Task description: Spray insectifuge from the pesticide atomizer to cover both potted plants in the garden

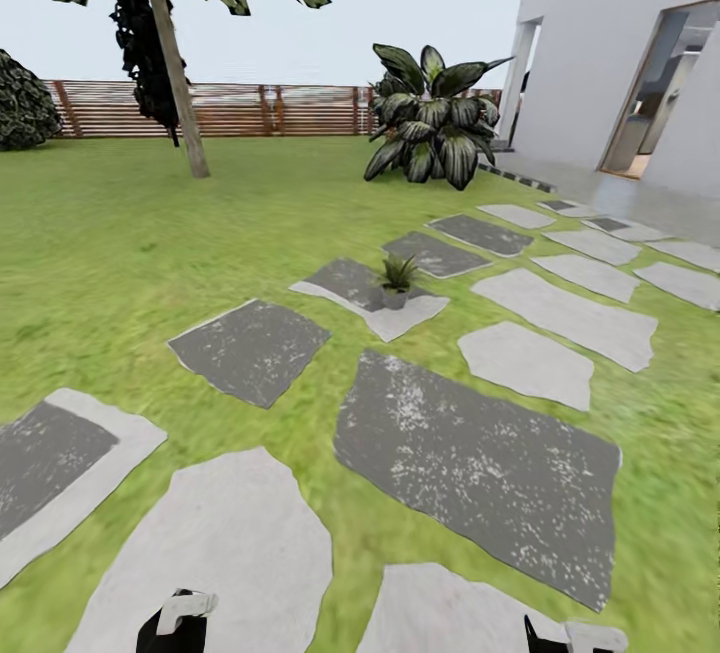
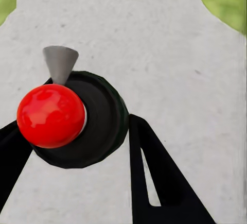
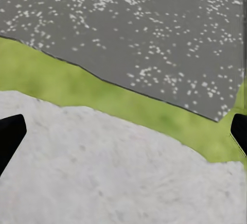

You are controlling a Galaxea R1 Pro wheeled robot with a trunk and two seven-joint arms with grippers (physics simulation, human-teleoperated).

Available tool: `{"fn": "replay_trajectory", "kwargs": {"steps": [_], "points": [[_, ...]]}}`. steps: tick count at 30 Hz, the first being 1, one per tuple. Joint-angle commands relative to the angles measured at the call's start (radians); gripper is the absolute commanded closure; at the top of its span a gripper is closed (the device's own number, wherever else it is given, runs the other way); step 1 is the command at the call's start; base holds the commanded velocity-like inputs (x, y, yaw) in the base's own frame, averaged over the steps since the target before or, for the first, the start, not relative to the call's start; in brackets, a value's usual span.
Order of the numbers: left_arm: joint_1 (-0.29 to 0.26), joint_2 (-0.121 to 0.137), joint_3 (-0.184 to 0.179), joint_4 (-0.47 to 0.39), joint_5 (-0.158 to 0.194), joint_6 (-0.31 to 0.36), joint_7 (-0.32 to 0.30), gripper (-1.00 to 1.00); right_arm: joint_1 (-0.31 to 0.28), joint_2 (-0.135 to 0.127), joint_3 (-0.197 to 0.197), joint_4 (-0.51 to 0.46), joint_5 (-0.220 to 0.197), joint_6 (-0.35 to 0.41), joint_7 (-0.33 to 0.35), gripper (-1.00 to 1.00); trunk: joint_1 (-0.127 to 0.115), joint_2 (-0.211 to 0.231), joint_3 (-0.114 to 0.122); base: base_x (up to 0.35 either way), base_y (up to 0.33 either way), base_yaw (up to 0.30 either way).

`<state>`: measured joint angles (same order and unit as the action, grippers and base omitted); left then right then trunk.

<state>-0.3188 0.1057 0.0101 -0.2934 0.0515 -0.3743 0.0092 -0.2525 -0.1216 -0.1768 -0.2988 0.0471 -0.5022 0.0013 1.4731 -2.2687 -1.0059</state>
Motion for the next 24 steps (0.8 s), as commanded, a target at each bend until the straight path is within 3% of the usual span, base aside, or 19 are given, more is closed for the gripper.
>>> {"fn": "replay_trajectory", "kwargs": {"steps": [1, 7, 24], "points": [[0.0, 0.0, -0.001, 0.0, 0.005, -0.003, 0.0, 1.0, -0.001, 0.0, -0.004, 0.001, 0.005, -0.003, 0.0, -1.0, 0.0, 0.0, 0.0, 0.339, 0.0, -0.217], [0.0, 0.0, -0.001, 0.0, 0.005, -0.003, 0.0, 1.0, -0.001, 0.0, -0.004, 0.001, 0.005, -0.003, 0.0, -1.0, 0.0, 0.0, 0.002, 0.339, 0.0, -0.141], [0.0, 0.0, -0.001, 0.0, 0.005, -0.003, 0.0, 1.0, -0.001, 0.002, -0.004, 0.001, 0.005, -0.003, -0.003, -1.0, 0.0, 0.0, 0.002, 0.339, 0.0, -0.007]]}}
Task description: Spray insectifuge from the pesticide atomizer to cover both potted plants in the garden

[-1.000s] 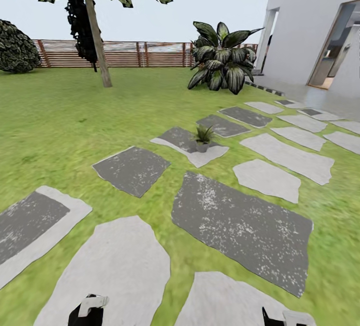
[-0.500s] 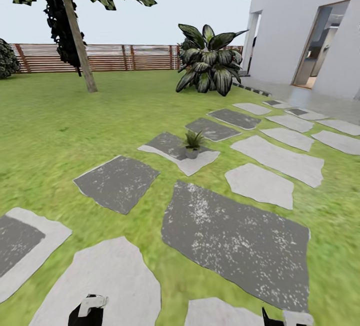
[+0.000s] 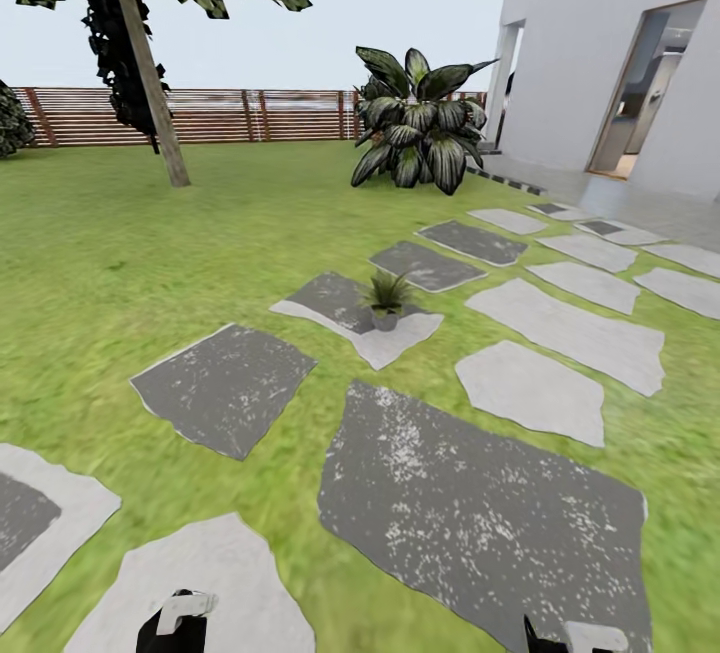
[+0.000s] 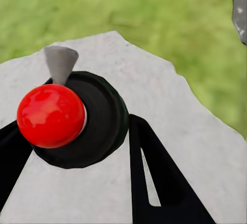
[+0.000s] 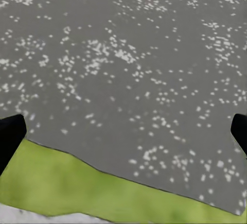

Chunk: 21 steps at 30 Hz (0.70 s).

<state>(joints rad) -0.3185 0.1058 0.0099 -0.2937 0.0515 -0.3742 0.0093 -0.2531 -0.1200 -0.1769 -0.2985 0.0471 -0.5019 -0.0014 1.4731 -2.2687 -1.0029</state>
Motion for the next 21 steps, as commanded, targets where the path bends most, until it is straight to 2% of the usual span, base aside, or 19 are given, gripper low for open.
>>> {"fn": "replay_trajectory", "kwargs": {"steps": [1, 21], "points": [[-0.001, 0.0, -0.001, 0.001, 0.005, -0.003, 0.0, 1.0, 0.0, 0.0, -0.004, 0.001, 0.005, -0.003, 0.0, -1.0, 0.0, 0.0, -0.001, 0.339, 0.0, 0.0], [0.0, 0.0, 0.0, 0.001, 0.005, -0.003, 0.0, 1.0, -0.001, 0.0, -0.004, 0.001, 0.005, -0.004, 0.0, -1.0, 0.0, 0.0, -0.001, 0.339, 0.0, 0.0]]}}
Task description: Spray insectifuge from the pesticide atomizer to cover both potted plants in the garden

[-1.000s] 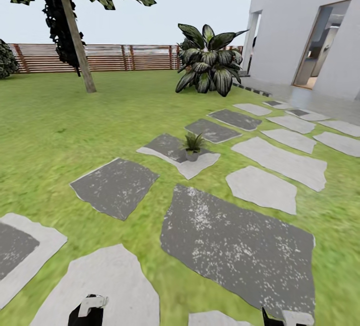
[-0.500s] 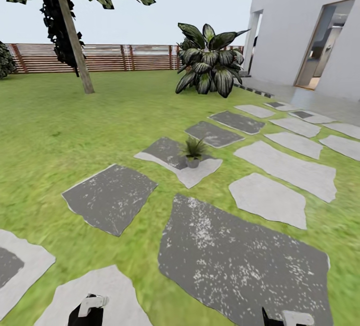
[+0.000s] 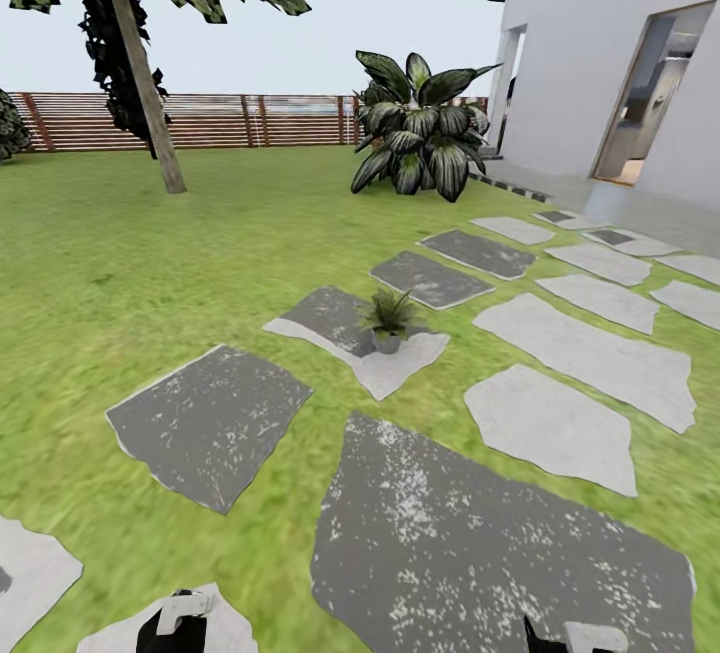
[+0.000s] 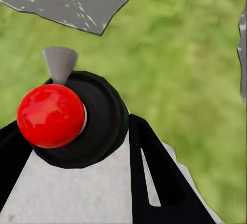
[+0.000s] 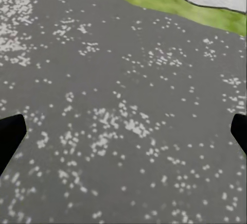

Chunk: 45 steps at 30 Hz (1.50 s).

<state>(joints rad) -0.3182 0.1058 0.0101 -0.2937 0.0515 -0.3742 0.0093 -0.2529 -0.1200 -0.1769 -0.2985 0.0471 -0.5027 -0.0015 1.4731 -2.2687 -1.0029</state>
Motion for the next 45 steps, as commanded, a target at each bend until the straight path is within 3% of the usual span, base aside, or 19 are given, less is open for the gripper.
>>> {"fn": "replay_trajectory", "kwargs": {"steps": [1, 20, 31, 41, 45], "points": [[-0.001, 0.0, -0.001, 0.001, 0.005, -0.003, 0.0, 1.0, -0.001, 0.0, -0.004, 0.001, 0.005, -0.003, 0.0, -1.0, 0.0, 0.0, -0.001, 0.339, 0.0, 0.0], [-0.001, 0.001, 0.0, 0.001, 0.004, -0.004, 0.0, 1.0, -0.001, 0.0, -0.004, 0.0, 0.002, -0.003, -0.002, -1.0, 0.0, 0.0, 0.005, 0.339, 0.0, -0.18], [0.009, 0.004, 0.017, -0.003, 0.004, -0.007, -0.003, 1.0, -0.001, 0.006, -0.008, -0.003, -0.004, -0.002, -0.003, -1.0, 0.0, 0.0, 0.005, 0.339, 0.06, -0.016], [0.013, 0.005, 0.019, -0.012, -0.004, -0.011, -0.005, 1.0, -0.001, 0.007, -0.006, 0.072, -0.003, -0.003, 0.0, -1.0, 0.0, 0.0, 0.005, 0.339, 0.012, 0.0], [0.013, 0.023, 0.019, -0.011, -0.003, -0.01, -0.005, 1.0, -0.001, 0.008, -0.006, 0.078, -0.003, -0.002, 0.002, -1.0, 0.0, 0.0, 0.005, 0.337, 0.0, 0.0]]}}
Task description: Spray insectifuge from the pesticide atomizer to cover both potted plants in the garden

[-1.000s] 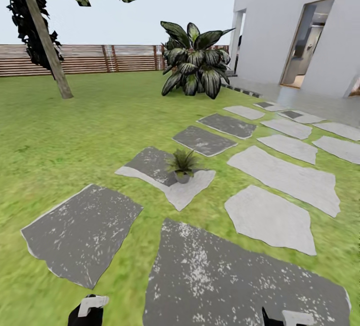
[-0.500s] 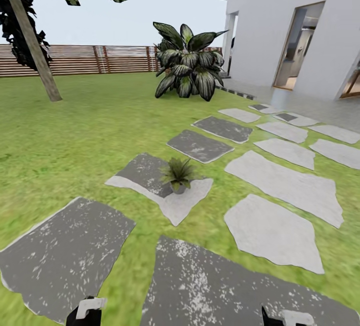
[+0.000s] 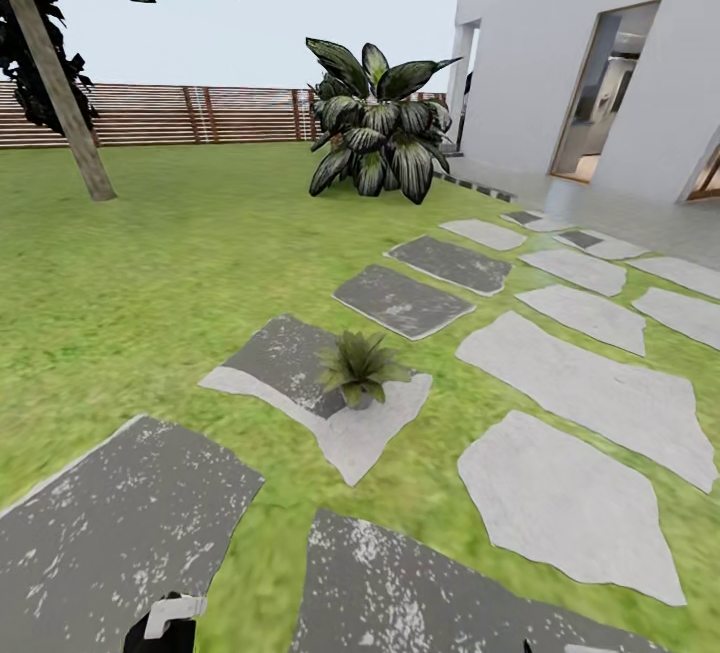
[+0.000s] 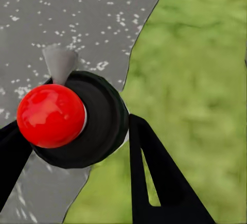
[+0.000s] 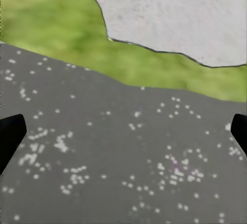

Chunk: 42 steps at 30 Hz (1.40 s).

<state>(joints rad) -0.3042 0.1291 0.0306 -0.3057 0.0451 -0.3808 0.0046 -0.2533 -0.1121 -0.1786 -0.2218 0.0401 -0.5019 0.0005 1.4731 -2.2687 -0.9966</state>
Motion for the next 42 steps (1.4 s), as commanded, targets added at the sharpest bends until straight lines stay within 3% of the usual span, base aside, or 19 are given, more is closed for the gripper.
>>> {"fn": "replay_trajectory", "kwargs": {"steps": [1, 9, 12, 15, 16, 19, 20, 22, 23, 25, 26, 28, 34, 38, 42], "points": [[0.0, 0.007, -0.003, 0.003, 0.002, -0.003, 0.0, 1.0, 0.0, 0.001, -0.004, 0.002, 0.004, -0.004, 0.0, -1.0, 0.0, 0.0, -0.001, 0.306, 0.0, 0.0], [-0.001, 0.026, -0.01, 0.003, -0.005, 0.001, -0.008, 1.0, -0.001, 0.003, 0.0, -0.002, 0.012, -0.003, 0.005, -1.0, 0.0, 0.0, -0.001, 0.116, 0.0, 0.0], [-0.007, 0.028, -0.028, 0.0, -0.039, 0.007, -0.03, 1.0, -0.001, 0.005, 0.025, -0.02, 0.019, -0.003, 0.007, -1.0, 0.0, 0.0, -0.001, 0.01, 0.0, 0.0], [-0.015, 0.031, -0.082, 0.005, -0.154, 0.019, -0.124, 1.0, -0.001, 0.005, 0.143, -0.101, 0.081, -0.001, 0.009, -1.0, 0.0, 0.0, -0.001, 0.003, 0.0, 0.0], [-0.016, 0.033, -0.088, 0.004, -0.176, 0.023, -0.148, 1.0, -0.001, 0.005, 0.168, -0.12, 0.097, -0.001, 0.009, -1.0, 0.0, 0.0, -0.001, 0.001, 0.0, 0.0], [-0.051, 0.048, -0.105, -0.005, -0.283, 0.082, -0.316, 1.0, -0.001, 0.004, 0.292, -0.232, 0.188, 0.003, 0.016, -1.0, 0.0, 0.0, -0.001, 0.0, 0.0, 0.0], [-0.064, 0.051, -0.107, -0.006, -0.297, 0.098, -0.349, 1.0, -0.001, 0.004, 0.307, -0.248, 0.202, 0.004, 0.023, -1.0, 0.0, 0.0, -0.001, 0.0, 0.0, 0.0], [-0.122, 0.058, -0.114, -0.008, -0.344, 0.169, -0.49, 1.0, -0.005, 0.004, 0.35, -0.298, 0.26, 0.02, 0.084, -1.0, 0.0, 0.0, -0.001, 0.0, 0.0, 0.0], [-0.136, 0.06, -0.115, -0.009, -0.356, 0.186, -0.524, 1.0, -0.01, 0.004, 0.361, -0.316, 0.286, 0.041, 0.136, -1.0, 0.0, 0.0, -0.001, 0.0, 0.0, 0.0], [-0.188, 0.063, -0.118, -0.01, -0.406, 0.236, -0.649, 1.0, -0.03, 0.004, 0.371, -0.335, 0.317, 0.089, 0.227, -1.0, 0.0, 0.0, -0.001, 0.0, 0.0, 0.0], [-0.199, 0.063, -0.118, -0.011, -0.42, 0.243, -0.674, 1.0, -0.051, 0.004, 0.375, -0.345, 0.329, 0.125, 0.288, -1.0, 0.0, 0.0, -0.001, 0.0, 0.0, 0.0], [-0.243, 0.06, -0.118, -0.011, -0.483, 0.264, -0.757, 1.0, -0.089, 0.005, 0.378, -0.356, 0.341, 0.177, 0.368, -1.0, 0.0, 0.0, -0.001, 0.0, 0.0, 0.0], [-0.333, 0.038, -0.118, -0.013, -0.642, 0.298, -0.929, 1.0, -0.201, 0.006, 0.382, -0.37, 0.353, 0.266, 0.588, -1.0, 0.0, 0.0, -0.001, 0.0, 0.0, 0.0], [-0.355, 0.031, -0.118, -0.013, -0.69, 0.327, -1.008, 1.0, -0.235, 0.006, 0.382, -0.404, 0.354, 0.316, 0.709, -1.0, 0.0, 0.0, -0.001, 0.0, 0.0, 0.0], [-0.36, 0.029, -0.119, -0.015, -0.7, 0.333, -1.029, 1.0, -0.243, 0.006, 0.383, -0.43, 0.354, 0.353, 0.747, -1.0, 0.0, 0.0, -0.001, 0.0, 0.0, 0.0]]}}
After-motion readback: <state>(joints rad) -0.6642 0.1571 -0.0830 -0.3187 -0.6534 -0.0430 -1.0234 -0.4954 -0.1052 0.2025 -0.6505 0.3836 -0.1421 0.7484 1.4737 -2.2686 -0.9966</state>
